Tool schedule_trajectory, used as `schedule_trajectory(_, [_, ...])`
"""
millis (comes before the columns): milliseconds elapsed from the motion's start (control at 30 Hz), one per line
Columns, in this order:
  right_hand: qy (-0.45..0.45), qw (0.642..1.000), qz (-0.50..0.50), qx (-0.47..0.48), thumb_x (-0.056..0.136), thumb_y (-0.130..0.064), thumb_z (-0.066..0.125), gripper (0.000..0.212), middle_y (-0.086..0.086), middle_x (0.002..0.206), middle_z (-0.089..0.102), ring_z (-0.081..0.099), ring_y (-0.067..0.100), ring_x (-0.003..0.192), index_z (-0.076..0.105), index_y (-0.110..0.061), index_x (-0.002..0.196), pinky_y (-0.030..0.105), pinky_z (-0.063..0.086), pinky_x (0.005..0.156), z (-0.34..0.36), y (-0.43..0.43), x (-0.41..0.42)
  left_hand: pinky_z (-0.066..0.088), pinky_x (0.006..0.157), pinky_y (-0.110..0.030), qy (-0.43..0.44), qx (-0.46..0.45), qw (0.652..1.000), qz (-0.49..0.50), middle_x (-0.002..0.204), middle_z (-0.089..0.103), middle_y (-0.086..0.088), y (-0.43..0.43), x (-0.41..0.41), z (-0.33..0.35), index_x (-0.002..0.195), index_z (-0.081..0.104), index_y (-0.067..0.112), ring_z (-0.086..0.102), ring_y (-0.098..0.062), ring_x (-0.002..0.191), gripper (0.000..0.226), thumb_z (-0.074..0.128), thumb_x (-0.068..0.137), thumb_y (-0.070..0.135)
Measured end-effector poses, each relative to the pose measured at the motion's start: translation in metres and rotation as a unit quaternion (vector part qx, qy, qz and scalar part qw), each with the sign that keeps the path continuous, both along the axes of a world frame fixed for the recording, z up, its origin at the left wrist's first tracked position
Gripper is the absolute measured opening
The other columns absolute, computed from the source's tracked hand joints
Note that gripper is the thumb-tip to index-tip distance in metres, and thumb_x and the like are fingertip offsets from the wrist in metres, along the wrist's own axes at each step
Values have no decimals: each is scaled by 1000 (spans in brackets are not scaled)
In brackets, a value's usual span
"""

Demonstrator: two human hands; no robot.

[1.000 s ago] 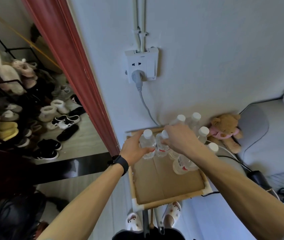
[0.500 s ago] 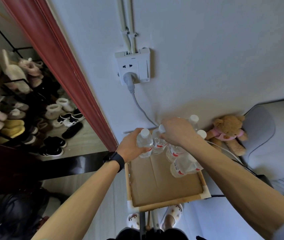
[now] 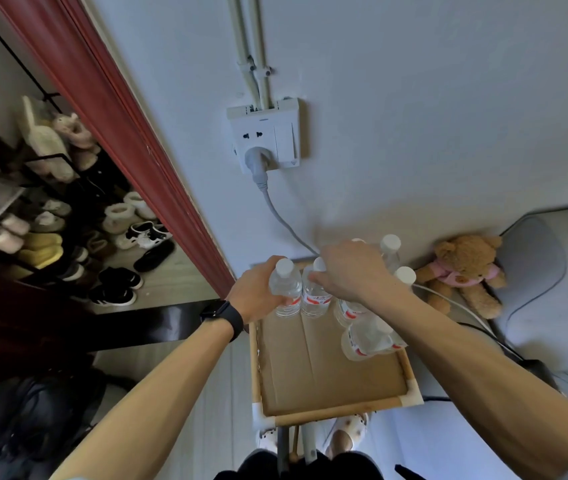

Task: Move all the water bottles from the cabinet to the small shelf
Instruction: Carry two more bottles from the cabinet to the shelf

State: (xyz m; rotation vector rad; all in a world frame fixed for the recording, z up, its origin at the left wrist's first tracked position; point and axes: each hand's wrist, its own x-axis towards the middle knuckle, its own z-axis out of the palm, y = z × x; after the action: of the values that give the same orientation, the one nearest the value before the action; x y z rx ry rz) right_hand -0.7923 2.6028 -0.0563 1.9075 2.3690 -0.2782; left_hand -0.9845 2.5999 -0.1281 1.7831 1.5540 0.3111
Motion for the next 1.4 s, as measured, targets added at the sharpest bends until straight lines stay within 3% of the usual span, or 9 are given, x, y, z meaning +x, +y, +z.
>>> schedule_trajectory(100, [0,1000,-3,7,90,-53,55,37,6,88,62,47,24,75,61,-16,93,31,34,63,0,-3,-2,50,80,-31,-11,10,1000,5,108,63,10,-4,-1,-3,123,45,36,59,-15,98,61,80,73,27])
schedule_trajectory(333, [-12,1000,3,-4,92,-42,56,32,9,96,65,52,26,78,63,-14,102,32,36,64,-4,-2,-7,44,84,-28,-22,20,1000,5,117,60,8,-9,0,-5,132,42,33,55,-12,102,65,77,77,29])
schedule_trajectory(500, [-6,999,11,-33,94,-34,56,25,7,97,63,48,24,78,62,-13,105,32,37,67,-5,1,-16,40,83,-25,-17,22,1000,9,110,57,13,-9,-4,-5,132,44,31,51,-8,98,64,78,78,29])
schedule_trajectory(667, [-5,999,20,-40,94,-27,55,21,8,93,61,47,24,77,62,-10,104,32,37,65,-7,3,-23,43,79,-27,-12,25,1000,11,101,59,11,-11,-7,-3,128,47,28,56,-13,94,58,77,78,26])
schedule_trajectory(767, [-17,999,22,-41,92,-28,55,16,5,85,59,50,25,76,59,-12,91,32,37,63,-7,7,-24,42,78,-27,-13,34,999,12,102,59,11,-15,-6,-2,127,47,27,55,-12,93,55,75,79,26])
schedule_trajectory(867, [-19,998,13,-51,89,-30,57,24,-1,69,46,54,25,77,47,-15,72,32,38,63,-5,10,-19,42,79,-27,-21,32,999,13,106,57,11,-17,-2,-2,130,45,27,53,-11,95,58,75,79,29])
schedule_trajectory(967, [2,998,18,-60,83,-31,60,18,1,78,56,55,25,76,56,-15,89,33,44,67,-5,11,-11,48,81,-33,-17,29,999,18,112,57,9,-14,3,-3,132,42,28,55,-14,100,61,72,79,37])
schedule_trajectory(1067, [0,998,31,-55,82,-31,62,30,4,96,63,51,22,79,56,-16,107,33,43,68,-12,11,-3,52,78,-35,-6,24,999,27,113,57,8,-11,7,-3,129,40,32,58,-15,99,62,69,77,43])
schedule_trajectory(1400, [50,998,17,-43,80,-35,60,25,-1,85,50,51,26,82,50,-20,97,32,36,68,-12,15,1,49,86,-35,-6,5,999,34,113,48,9,-7,7,-5,140,32,32,52,-14,101,82,78,72,39])
